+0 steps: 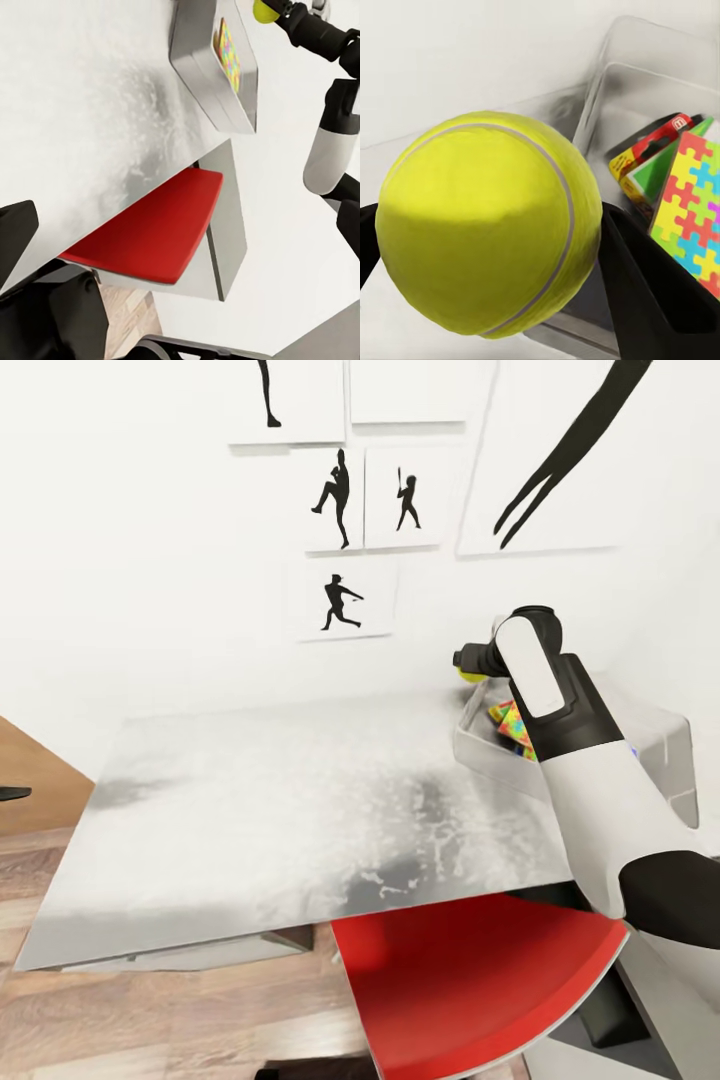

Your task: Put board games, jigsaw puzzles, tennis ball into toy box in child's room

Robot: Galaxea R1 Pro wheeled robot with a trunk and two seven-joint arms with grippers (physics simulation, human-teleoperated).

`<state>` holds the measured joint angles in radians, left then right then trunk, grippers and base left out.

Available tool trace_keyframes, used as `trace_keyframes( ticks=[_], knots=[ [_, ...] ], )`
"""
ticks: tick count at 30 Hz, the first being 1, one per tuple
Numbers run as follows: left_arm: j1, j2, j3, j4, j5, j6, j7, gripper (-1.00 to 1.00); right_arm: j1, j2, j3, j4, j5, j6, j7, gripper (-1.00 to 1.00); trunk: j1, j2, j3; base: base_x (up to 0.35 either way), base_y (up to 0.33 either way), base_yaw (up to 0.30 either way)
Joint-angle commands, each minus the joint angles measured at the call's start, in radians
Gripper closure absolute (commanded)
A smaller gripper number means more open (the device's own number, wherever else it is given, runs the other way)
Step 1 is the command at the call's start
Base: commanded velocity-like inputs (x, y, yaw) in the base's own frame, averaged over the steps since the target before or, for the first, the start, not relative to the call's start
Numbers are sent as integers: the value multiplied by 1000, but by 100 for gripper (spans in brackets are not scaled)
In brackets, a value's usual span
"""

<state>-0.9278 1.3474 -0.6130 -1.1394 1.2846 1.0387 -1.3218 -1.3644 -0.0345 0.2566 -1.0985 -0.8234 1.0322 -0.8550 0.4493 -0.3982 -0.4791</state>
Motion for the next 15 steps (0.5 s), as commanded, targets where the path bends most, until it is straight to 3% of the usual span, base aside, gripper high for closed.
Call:
trace_keyframes(
  ticks=[1,15],
  knots=[
    [-6,1,-8,1,4,8,-3,-100,-1,-2,4,1,-11,2,-13,100,1,-2,0,0,0,0],
    [-6,-1,-8,1,4,7,-2,-100,2,-61,5,21,-18,6,-12,100,1,-2,23,0,0,0]
  ],
)
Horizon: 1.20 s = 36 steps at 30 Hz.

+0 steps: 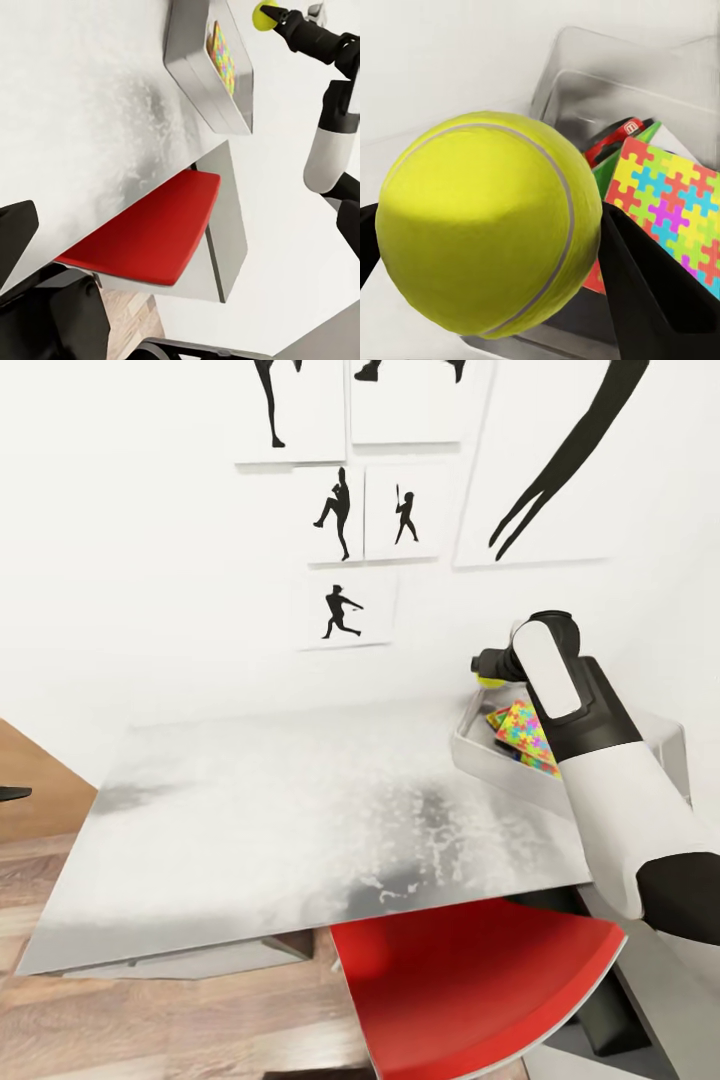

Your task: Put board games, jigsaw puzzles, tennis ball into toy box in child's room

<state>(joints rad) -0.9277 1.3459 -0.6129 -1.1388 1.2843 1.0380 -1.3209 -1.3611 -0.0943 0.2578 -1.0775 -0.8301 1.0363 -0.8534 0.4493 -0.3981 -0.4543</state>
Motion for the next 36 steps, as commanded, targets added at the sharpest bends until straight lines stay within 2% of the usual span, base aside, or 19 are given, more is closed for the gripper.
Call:
trace_keyframes(
  ticks=[1,9,36],
  knots=[
    [-6,1,-8,1,4,8,-3,-100,-1,-2,4,6,-12,2,-13,100,1,-2,0,0,0,0],
    [-6,-1,-8,1,3,8,-3,-100,-1,-4,5,52,-16,5,-10,100,1,-2,9,0,0,0],
    [-5,-14,-8,1,1,7,2,-100,-4,-2,4,168,-20,11,1,100,1,-2,10,0,0,0]
  ],
)
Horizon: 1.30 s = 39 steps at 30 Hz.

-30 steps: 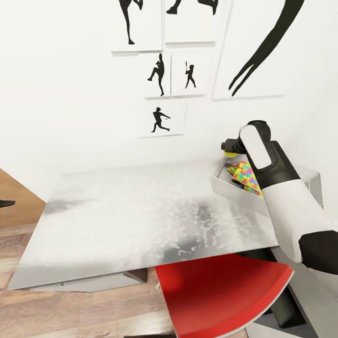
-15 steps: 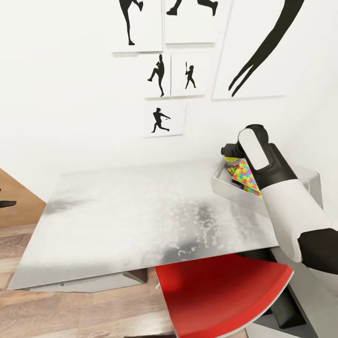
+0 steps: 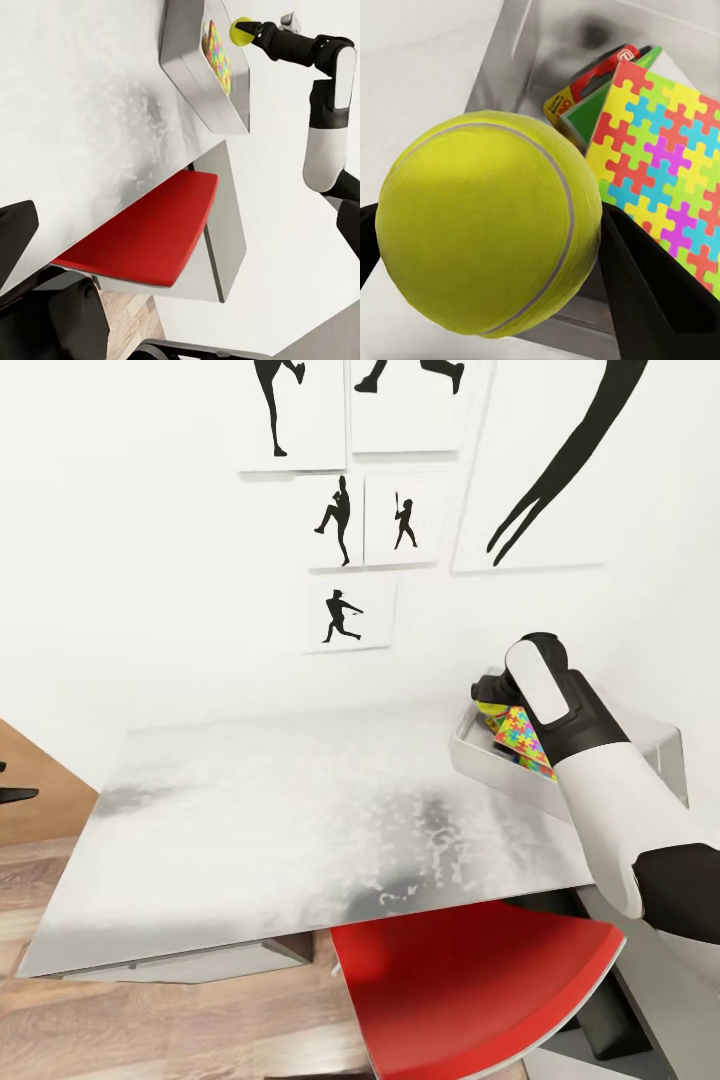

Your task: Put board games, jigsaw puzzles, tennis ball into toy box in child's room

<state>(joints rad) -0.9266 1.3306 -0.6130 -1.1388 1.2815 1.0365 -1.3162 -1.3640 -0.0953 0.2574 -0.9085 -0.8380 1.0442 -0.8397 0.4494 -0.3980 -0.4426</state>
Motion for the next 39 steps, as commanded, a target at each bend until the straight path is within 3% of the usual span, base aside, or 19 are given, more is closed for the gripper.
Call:
trace_keyframes(
  ticks=[1,11,20,39],
  knots=[
    [-6,1,-8,1,4,8,-3,-100,-1,-1,5,0,-12,3,-13,100,1,-2,-2,0,0,0],
    [-6,-6,-8,1,4,8,0,-100,-1,-1,5,8,-11,3,-13,100,1,-2,-2,0,0,0],
    [-6,-8,-10,1,4,7,3,-100,-1,-3,4,124,-8,0,-7,100,1,-2,-2,0,0,0],
    [-6,-23,-10,2,4,7,3,-100,-1,10,11,145,2,-76,-7,100,1,-2,-2,2,0,0]
  ],
)
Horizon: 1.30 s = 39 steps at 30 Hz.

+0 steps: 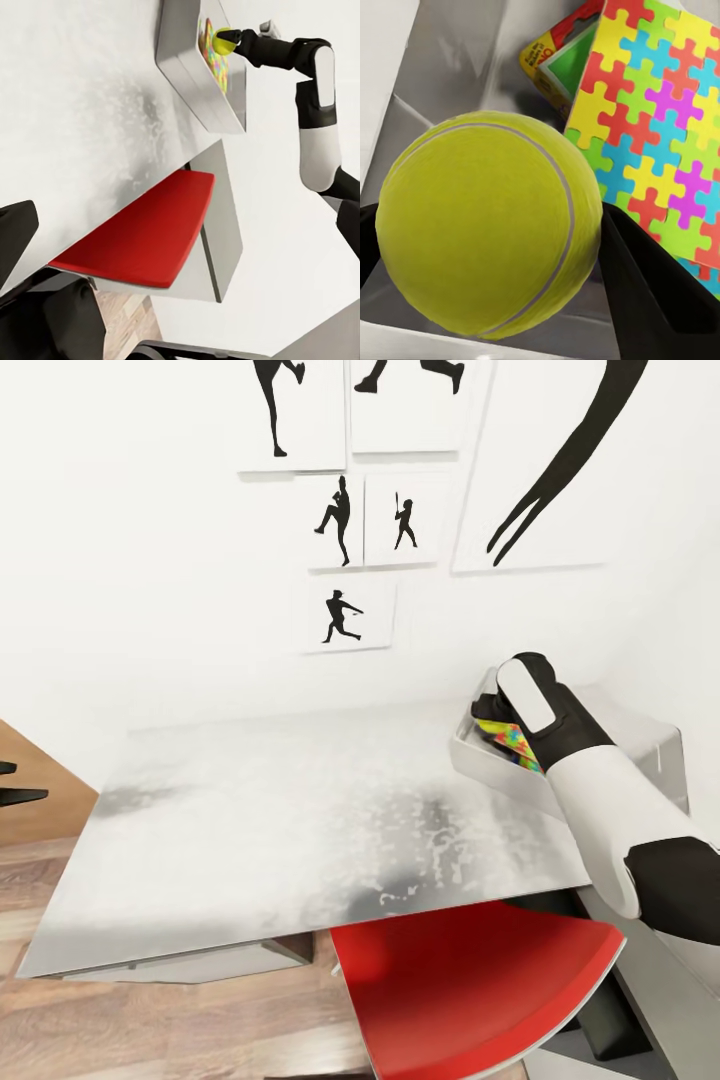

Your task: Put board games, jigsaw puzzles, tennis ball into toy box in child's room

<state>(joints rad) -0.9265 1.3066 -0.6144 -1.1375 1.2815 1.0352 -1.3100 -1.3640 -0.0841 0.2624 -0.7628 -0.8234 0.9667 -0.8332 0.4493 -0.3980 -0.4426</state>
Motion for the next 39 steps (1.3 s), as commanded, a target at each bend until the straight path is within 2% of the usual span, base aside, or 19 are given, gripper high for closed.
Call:
trace_keyframes(
  ticks=[1,7,39],
  knots=[
    [-6,0,-8,1,4,8,-3,-100,-1,-1,6,6,-12,0,-13,100,1,-2,-2,71,0,0],
    [-6,-1,-8,1,4,8,-3,-100,-1,0,6,32,-10,-2,-12,100,1,-2,-2,71,0,0],
    [-6,-1,-8,5,4,8,-3,-100,-1,-1,8,36,-10,-3,-13,100,1,-2,-2,12,4,0]
  ],
)
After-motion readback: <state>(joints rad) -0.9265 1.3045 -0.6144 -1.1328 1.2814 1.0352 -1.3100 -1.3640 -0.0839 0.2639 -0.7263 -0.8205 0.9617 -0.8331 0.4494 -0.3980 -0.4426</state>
